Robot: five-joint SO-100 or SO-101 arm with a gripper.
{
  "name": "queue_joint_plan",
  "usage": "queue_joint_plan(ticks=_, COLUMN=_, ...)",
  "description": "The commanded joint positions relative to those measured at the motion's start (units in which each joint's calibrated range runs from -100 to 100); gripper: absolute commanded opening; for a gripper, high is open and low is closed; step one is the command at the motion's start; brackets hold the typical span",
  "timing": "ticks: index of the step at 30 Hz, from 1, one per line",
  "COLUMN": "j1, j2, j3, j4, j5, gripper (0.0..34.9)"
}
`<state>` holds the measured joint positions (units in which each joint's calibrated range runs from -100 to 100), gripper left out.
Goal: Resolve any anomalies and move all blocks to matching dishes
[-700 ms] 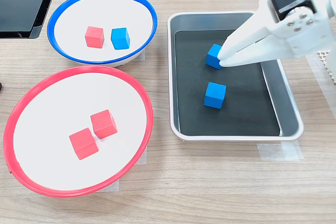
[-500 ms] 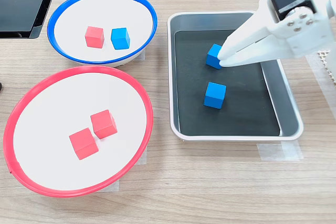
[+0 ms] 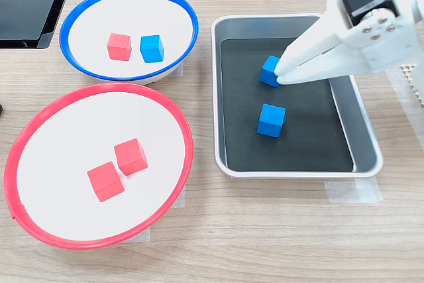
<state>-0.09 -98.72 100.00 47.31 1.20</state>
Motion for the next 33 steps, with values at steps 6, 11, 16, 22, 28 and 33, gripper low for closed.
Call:
queue_joint_plan(ticks=6, j1=0.23, j2=-0.34, j3=0.0, j4=0.03, j5=-0.1, gripper=0.3)
queue_joint_plan(ticks=11, j1=0.23, j2=-0.34, j3=0.0, j4=0.03, j5=0.0, gripper=0.3)
queue_joint_plan(ticks=16, j1=-0.71, j2=-0.34, j3=0.0, j4=0.03, j5=0.63, gripper=0.3)
queue_joint_plan(ticks=22, j1=-3.63, j2=15.1, j3=-10.56, j4=4.65, j5=0.78, gripper=0.3)
queue_joint_plan(ticks=28, j1=-5.04, j2=47.76, j3=-33.32, j4=5.81, j5=-2.25, gripper=10.3)
queue_joint_plan(ticks=33, j1=-5.14, j2=61.75, j3=-40.6, j4=4.73, j5=-2.59, gripper=18.4)
